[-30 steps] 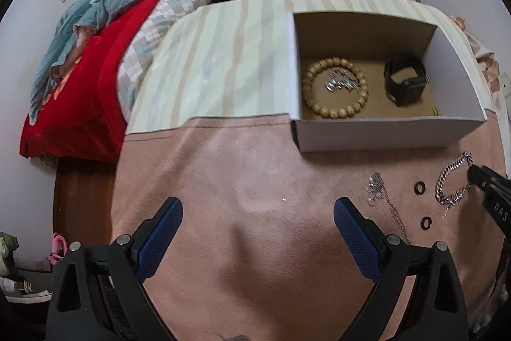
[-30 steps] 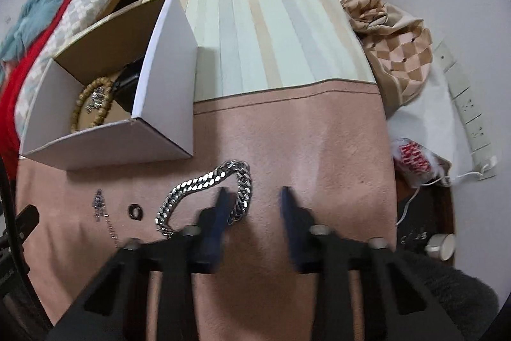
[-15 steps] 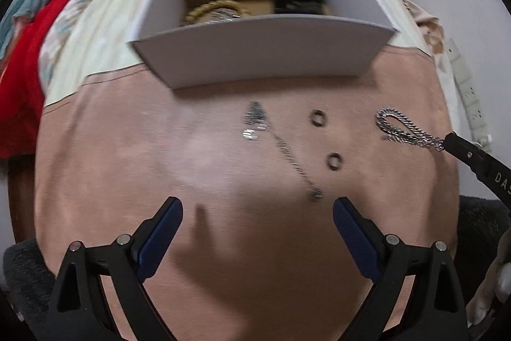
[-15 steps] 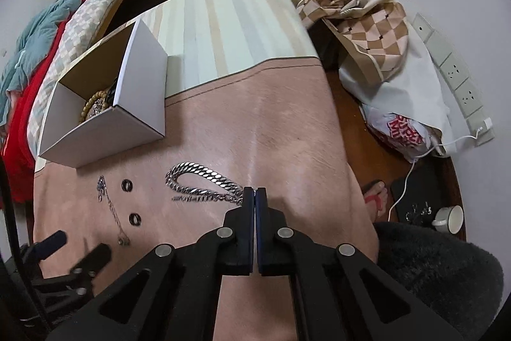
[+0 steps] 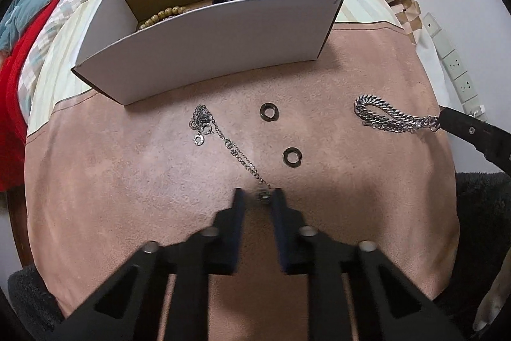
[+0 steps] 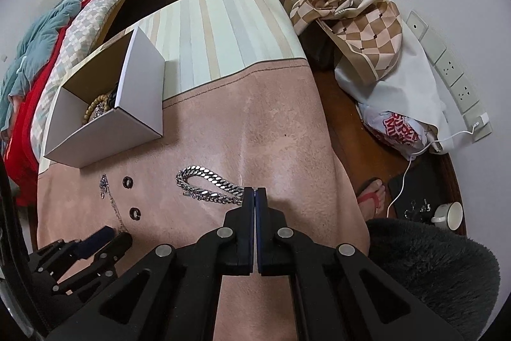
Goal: Organize jewelry
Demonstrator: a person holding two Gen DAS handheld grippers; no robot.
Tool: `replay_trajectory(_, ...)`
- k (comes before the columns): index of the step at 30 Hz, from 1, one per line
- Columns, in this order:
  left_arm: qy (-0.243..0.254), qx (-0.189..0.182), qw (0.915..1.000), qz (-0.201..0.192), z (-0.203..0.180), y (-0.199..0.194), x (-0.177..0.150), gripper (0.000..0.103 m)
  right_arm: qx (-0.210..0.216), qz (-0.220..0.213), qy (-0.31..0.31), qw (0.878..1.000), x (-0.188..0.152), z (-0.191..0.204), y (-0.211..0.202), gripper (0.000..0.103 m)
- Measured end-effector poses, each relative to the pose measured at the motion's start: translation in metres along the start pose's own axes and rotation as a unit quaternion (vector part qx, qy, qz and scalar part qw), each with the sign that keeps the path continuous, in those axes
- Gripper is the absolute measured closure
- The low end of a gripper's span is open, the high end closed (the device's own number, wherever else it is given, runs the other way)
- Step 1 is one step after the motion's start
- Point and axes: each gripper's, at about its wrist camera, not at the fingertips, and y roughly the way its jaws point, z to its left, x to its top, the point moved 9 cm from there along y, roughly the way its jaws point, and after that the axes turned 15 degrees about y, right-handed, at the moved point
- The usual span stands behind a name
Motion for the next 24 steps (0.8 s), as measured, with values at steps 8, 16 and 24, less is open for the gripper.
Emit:
replay_trajectory(8,0.003,0.004,0.9995,-0.031,0.011,-0.023,0.007,0.096,0.029,-0.002,-0.006,1.000,0.000,0.016,-0.016,0.103)
replay_trajectory(16,-0.013,-0.004,0.9954,-0.095,0.044,-0.090,0.024,0.096,0.088,-0.030,-0.036,0.995,0.009,0.057,-0.069,0.103)
replay_trajectory(24,-0.037,-0.013,0.9867,-0.158,0.076,-0.156,0.052,0.096,0.136,-0.059,-0.056,0.987,0.028,0.093,-0.117,0.103)
